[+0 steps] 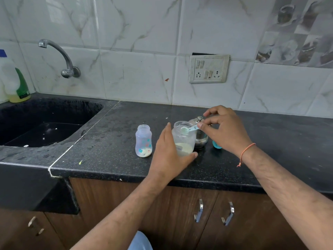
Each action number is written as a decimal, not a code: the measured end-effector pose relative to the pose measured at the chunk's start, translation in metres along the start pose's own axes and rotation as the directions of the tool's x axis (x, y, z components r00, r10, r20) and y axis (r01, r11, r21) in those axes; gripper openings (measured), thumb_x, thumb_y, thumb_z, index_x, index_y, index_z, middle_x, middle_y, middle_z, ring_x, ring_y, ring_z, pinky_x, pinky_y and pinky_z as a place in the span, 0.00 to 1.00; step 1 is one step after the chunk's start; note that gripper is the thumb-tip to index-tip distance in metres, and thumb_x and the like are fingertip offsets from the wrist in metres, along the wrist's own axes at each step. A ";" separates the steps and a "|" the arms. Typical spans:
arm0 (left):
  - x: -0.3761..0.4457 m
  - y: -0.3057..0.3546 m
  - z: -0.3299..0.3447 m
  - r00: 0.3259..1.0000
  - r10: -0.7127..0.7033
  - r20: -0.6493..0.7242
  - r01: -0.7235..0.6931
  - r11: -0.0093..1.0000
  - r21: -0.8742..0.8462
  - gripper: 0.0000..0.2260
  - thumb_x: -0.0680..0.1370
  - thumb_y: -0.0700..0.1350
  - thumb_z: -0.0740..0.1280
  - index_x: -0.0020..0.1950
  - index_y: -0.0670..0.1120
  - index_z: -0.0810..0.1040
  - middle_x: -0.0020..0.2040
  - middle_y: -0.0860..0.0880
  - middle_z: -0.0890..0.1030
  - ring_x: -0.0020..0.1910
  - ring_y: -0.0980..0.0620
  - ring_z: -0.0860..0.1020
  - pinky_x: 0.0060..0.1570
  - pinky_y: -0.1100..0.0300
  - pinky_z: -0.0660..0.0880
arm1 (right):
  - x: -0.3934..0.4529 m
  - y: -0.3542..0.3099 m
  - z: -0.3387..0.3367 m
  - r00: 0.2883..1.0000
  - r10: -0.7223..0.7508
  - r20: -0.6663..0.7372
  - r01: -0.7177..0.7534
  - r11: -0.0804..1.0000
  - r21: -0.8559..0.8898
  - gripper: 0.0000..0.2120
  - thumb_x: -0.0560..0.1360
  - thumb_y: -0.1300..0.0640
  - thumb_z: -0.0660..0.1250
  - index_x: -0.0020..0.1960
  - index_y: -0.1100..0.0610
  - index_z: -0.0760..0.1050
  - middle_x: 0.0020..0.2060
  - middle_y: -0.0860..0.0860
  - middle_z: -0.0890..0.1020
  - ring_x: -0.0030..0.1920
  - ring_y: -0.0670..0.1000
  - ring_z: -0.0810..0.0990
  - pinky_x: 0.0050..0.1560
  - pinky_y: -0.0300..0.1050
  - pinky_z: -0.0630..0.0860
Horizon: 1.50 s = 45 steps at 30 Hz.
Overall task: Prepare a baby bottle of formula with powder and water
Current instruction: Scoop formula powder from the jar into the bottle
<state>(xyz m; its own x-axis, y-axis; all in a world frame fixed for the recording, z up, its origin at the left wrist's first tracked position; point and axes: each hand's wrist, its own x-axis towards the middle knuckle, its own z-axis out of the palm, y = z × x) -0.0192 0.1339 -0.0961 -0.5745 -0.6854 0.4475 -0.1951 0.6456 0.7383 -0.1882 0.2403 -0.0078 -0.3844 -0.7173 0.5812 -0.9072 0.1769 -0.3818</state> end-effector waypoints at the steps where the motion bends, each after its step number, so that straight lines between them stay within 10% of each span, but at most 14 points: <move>1: 0.007 -0.002 0.001 1.000 -0.025 -0.002 0.025 1.000 0.012 0.58 0.72 0.60 0.83 0.89 0.46 0.49 0.88 0.52 0.59 0.86 0.52 0.59 0.83 0.55 0.61 | -0.001 -0.002 -0.002 1.000 -0.023 0.010 0.024 0.999 -0.024 0.07 0.77 0.47 0.76 0.44 0.48 0.89 0.56 0.40 0.80 0.61 0.48 0.74 0.58 0.41 0.67; 5: 0.014 -0.015 0.000 0.999 0.024 0.029 -0.022 0.999 -0.046 0.44 0.71 0.57 0.84 0.82 0.54 0.66 0.75 0.58 0.76 0.74 0.56 0.75 0.75 0.54 0.74 | -0.007 -0.006 -0.009 0.988 -0.128 0.082 0.138 0.982 -0.131 0.09 0.78 0.45 0.74 0.45 0.48 0.89 0.59 0.39 0.79 0.64 0.46 0.71 0.61 0.46 0.68; 15: -0.001 -0.020 -0.005 0.964 0.255 -0.077 -0.260 0.962 -0.080 0.38 0.71 0.48 0.85 0.77 0.56 0.71 0.70 0.63 0.74 0.71 0.64 0.74 0.69 0.71 0.70 | -0.009 -0.009 0.001 0.959 -0.185 0.217 0.228 0.955 -0.192 0.09 0.75 0.40 0.73 0.41 0.43 0.88 0.71 0.37 0.75 0.73 0.47 0.67 0.72 0.61 0.69; 27: 0.000 -0.020 -0.006 0.968 0.242 -0.061 -0.246 0.967 -0.066 0.39 0.71 0.50 0.85 0.79 0.55 0.71 0.72 0.64 0.74 0.72 0.67 0.73 0.71 0.70 0.70 | -0.007 -0.006 0.007 0.975 -0.023 0.222 -0.006 0.991 0.130 0.05 0.76 0.49 0.77 0.44 0.48 0.90 0.71 0.37 0.75 0.72 0.43 0.66 0.69 0.37 0.59; 35: 0.003 -0.024 -0.002 0.987 0.143 -0.067 -0.148 0.986 -0.070 0.41 0.70 0.55 0.85 0.79 0.57 0.69 0.72 0.61 0.75 0.71 0.61 0.75 0.70 0.53 0.78 | -0.005 0.001 0.009 0.944 0.254 0.210 -0.329 0.775 0.539 0.03 0.76 0.55 0.78 0.44 0.53 0.90 0.66 0.41 0.80 0.66 0.41 0.78 0.69 0.44 0.73; 45: 0.008 -0.030 0.001 1.000 -0.002 -0.021 0.000 0.996 -0.086 0.42 0.70 0.62 0.82 0.80 0.57 0.69 0.73 0.61 0.77 0.72 0.59 0.76 0.72 0.50 0.78 | -0.003 0.010 -0.006 0.888 0.436 0.145 -0.429 0.675 0.601 0.06 0.77 0.54 0.77 0.47 0.56 0.89 0.62 0.43 0.83 0.60 0.41 0.79 0.49 0.39 0.71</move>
<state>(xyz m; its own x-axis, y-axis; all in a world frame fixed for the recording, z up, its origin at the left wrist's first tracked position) -0.0188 0.1092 -0.1145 -0.5576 -0.6934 0.4564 -0.1262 0.6142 0.7790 -0.1969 0.2482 -0.0093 -0.7120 -0.6577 0.2459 -0.3444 0.0221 -0.9385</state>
